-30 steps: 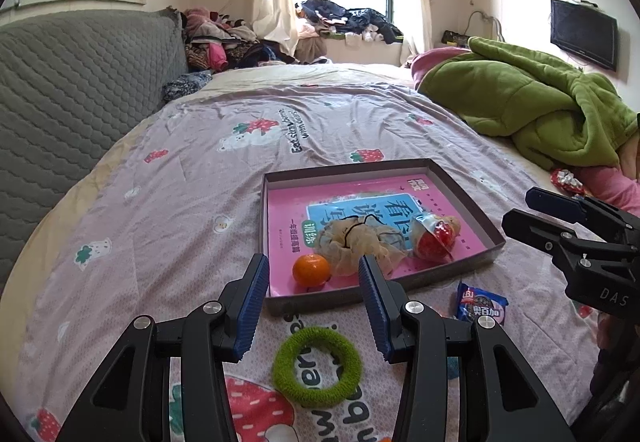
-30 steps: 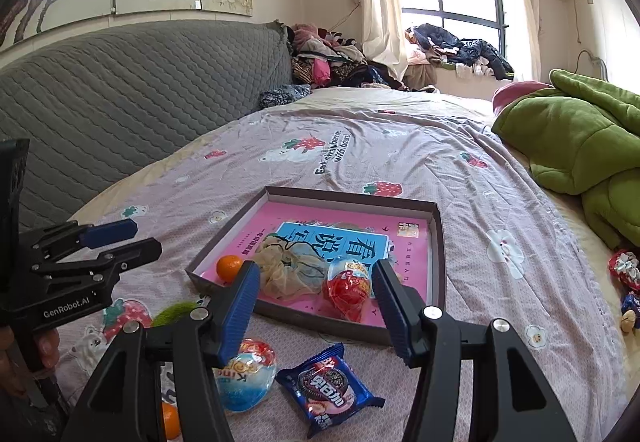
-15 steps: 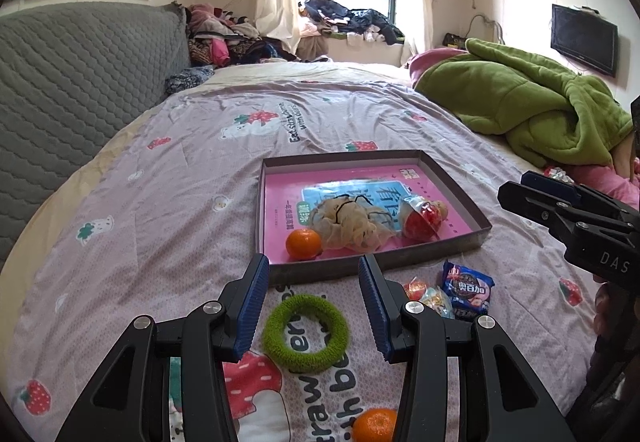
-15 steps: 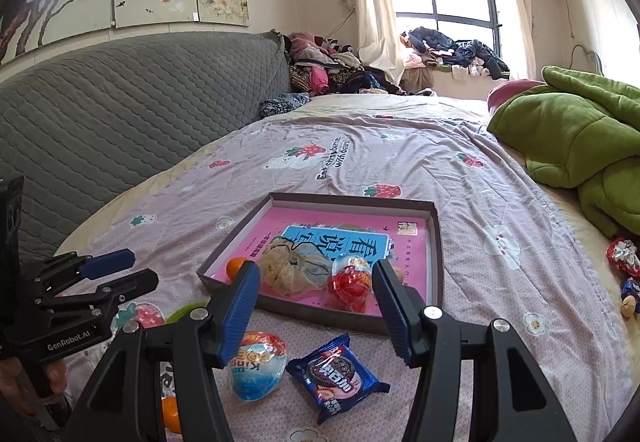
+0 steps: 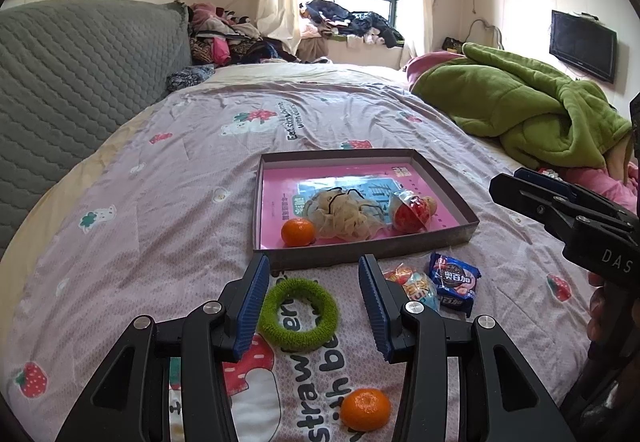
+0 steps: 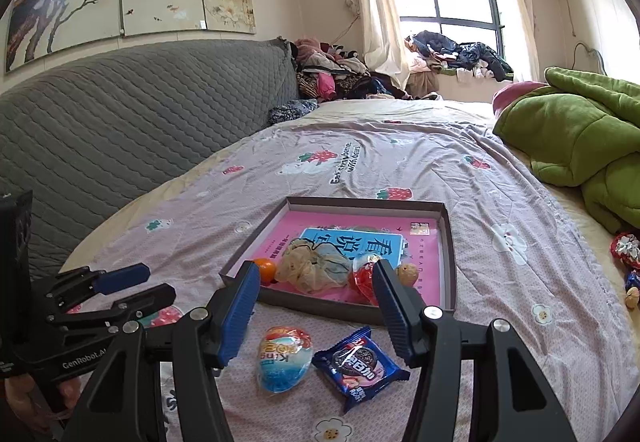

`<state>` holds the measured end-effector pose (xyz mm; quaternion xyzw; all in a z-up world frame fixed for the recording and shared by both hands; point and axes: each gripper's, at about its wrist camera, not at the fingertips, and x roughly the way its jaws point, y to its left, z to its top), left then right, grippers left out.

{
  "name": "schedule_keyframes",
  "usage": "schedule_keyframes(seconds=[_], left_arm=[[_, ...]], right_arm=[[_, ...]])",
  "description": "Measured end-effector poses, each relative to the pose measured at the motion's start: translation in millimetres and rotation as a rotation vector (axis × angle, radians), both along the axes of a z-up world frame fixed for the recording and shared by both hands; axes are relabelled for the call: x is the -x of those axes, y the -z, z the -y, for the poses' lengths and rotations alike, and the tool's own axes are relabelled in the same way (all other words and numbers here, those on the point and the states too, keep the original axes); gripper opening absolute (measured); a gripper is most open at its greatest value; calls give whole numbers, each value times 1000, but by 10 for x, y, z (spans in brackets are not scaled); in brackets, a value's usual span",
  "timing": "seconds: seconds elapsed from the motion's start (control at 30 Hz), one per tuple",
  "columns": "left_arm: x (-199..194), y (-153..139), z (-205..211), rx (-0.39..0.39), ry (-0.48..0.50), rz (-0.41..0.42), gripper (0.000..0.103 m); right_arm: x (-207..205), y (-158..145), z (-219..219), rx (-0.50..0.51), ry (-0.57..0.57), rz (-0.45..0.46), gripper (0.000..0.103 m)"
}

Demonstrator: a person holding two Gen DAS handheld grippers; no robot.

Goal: Organize objects
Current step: 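Withdraw both tools from the tray toward the remaining loose objects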

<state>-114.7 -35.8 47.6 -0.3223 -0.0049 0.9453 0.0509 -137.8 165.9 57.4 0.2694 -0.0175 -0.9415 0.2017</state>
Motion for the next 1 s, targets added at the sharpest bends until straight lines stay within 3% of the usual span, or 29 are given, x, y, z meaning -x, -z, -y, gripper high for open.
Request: schedule_keyframes(seconds=[0.5, 1.0], left_arm=[[-173, -46, -100, 2, 11, -1, 48], [-268, 90, -150, 15, 19, 44, 48]], right_arm=[[-150, -26, -23, 5, 14, 4, 58], [-292, 101, 2, -7, 19, 44, 58]])
